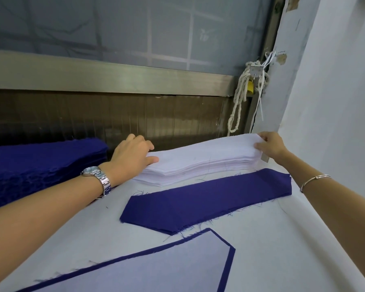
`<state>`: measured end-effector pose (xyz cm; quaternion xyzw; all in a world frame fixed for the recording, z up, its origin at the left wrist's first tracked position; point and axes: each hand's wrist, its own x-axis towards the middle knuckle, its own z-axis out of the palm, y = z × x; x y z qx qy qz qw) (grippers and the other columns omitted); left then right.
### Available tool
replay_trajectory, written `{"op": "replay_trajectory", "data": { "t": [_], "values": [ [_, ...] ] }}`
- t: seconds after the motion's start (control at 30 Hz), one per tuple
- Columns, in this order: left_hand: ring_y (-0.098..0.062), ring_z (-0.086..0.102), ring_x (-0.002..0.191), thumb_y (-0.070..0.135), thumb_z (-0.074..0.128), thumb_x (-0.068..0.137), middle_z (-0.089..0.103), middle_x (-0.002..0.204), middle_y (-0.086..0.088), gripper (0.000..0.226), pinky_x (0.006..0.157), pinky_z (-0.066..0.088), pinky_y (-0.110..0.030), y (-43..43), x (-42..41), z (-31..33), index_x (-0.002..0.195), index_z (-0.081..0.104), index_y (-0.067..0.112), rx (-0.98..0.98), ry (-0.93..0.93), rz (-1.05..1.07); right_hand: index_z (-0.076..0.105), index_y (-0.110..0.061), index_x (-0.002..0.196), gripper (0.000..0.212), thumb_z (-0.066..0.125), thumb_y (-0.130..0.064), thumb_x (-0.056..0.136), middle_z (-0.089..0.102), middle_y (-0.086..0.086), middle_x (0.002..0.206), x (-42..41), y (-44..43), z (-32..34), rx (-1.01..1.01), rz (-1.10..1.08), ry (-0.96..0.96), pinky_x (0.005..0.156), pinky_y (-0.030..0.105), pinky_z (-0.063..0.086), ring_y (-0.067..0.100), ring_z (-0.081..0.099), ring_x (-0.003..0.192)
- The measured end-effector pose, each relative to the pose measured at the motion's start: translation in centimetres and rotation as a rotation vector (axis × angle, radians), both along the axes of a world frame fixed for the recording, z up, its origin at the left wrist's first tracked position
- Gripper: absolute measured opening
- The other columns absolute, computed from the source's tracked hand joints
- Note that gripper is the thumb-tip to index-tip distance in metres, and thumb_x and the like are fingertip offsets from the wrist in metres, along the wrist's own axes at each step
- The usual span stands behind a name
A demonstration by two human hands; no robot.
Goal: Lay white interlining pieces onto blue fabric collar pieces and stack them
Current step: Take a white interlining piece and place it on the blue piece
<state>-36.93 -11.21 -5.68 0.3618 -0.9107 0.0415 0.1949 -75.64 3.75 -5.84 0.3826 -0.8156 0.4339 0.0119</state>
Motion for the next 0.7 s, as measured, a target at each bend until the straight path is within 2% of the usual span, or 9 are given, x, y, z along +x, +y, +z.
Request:
{"op": "replay_trajectory", "data": {
  "t": [0.07,0.13,0.23,0.27,0.33,0.43,0.53,0.63,0.7],
  "values": [
    [-0.024,0.042,0.125,0.042,0.059,0.097,0.054,0.132,-0.004,0.051,0.099,0.043,-0.037,-0.4,-0.1,0.0,0.141,0.051,0.019,0.057,-0.007,-0.019,0.068,0.004,0.093,0.006,0.063,0.005,0.090,0.051,0.007,0.076,-0.2,0.5,-0.1,-0.006,-0.003,-0.028,0.058,0.027,0.036,0.024,0.046,0.075],
    [-0.025,0.040,0.125,0.040,0.059,0.097,0.053,0.131,-0.005,0.051,0.101,0.040,-0.038,-0.7,-0.2,0.0,0.143,0.048,0.021,0.101,-0.005,-0.041,0.061,0.001,0.075,0.016,0.065,0.004,0.090,0.042,0.004,0.068,-0.4,0.8,-0.1,-0.022,0.006,-0.054,0.054,0.027,0.031,0.021,0.038,0.066],
    [-0.025,0.040,0.123,0.038,0.062,0.096,0.054,0.128,-0.003,0.046,0.100,0.038,-0.038,-0.8,-0.1,0.1,0.138,0.054,0.023,0.118,0.020,-0.076,0.063,0.001,0.085,0.008,0.068,0.000,0.091,0.047,0.009,0.074,-0.4,1.3,-0.3,-0.042,0.020,-0.084,0.059,0.025,0.036,0.023,0.043,0.072],
    [-0.023,0.041,0.121,0.037,0.064,0.094,0.056,0.124,-0.001,0.040,0.100,0.039,-0.038,-0.9,-0.1,0.2,0.131,0.060,0.023,0.109,0.041,-0.092,0.066,0.001,0.092,0.004,0.069,-0.001,0.091,0.052,0.011,0.081,-0.4,1.4,-0.3,-0.049,0.028,-0.091,0.064,0.027,0.040,0.025,0.047,0.079],
    [-0.021,0.044,0.114,0.035,0.069,0.091,0.060,0.111,0.003,0.022,0.096,0.039,-0.037,-0.8,0.1,0.2,0.109,0.069,0.023,0.053,0.098,-0.125,0.067,0.003,0.103,0.015,0.070,-0.004,0.091,0.059,0.014,0.097,-0.8,1.5,-0.4,-0.062,0.034,-0.111,0.076,0.033,0.043,0.027,0.052,0.091],
    [-0.016,0.048,0.103,0.034,0.069,0.091,0.060,0.095,0.009,0.007,0.091,0.033,-0.034,-0.1,0.4,0.5,0.087,0.067,0.028,-0.054,0.168,-0.156,0.070,0.005,0.104,0.017,0.072,-0.004,0.089,0.063,0.015,0.103,-0.8,1.7,-0.4,-0.092,0.037,-0.117,0.081,0.034,0.043,0.028,0.055,0.096],
    [-0.014,0.052,0.094,0.035,0.065,0.094,0.064,0.092,0.008,0.010,0.092,0.033,-0.033,0.5,0.9,1.2,0.087,0.063,0.028,-0.056,0.231,-0.198,0.073,0.002,0.097,0.009,0.069,0.002,0.090,0.066,0.015,0.101,-0.7,2.2,0.0,-0.103,0.036,-0.125,0.084,0.034,0.044,0.029,0.058,0.097],
    [-0.019,0.063,0.082,0.034,0.064,0.095,0.070,0.084,0.000,0.013,0.089,0.047,-0.038,1.1,2.3,2.8,0.091,0.065,0.022,0.060,0.302,-0.232,0.075,-0.002,0.095,0.008,0.072,0.000,0.088,0.068,0.013,0.098,-0.3,3.2,1.1,-0.075,0.084,-0.126,0.087,0.034,0.043,0.025,0.059,0.092],
    [-0.018,0.065,0.083,0.034,0.065,0.094,0.071,0.085,-0.001,0.015,0.084,0.052,-0.042,1.6,3.6,4.1,0.092,0.068,0.020,0.116,0.340,-0.242,0.076,-0.004,0.094,0.009,0.076,-0.005,0.085,0.069,0.012,0.098,0.1,4.0,2.1,-0.065,0.134,-0.138,0.087,0.034,0.042,0.020,0.059,0.086]
  ]
}}
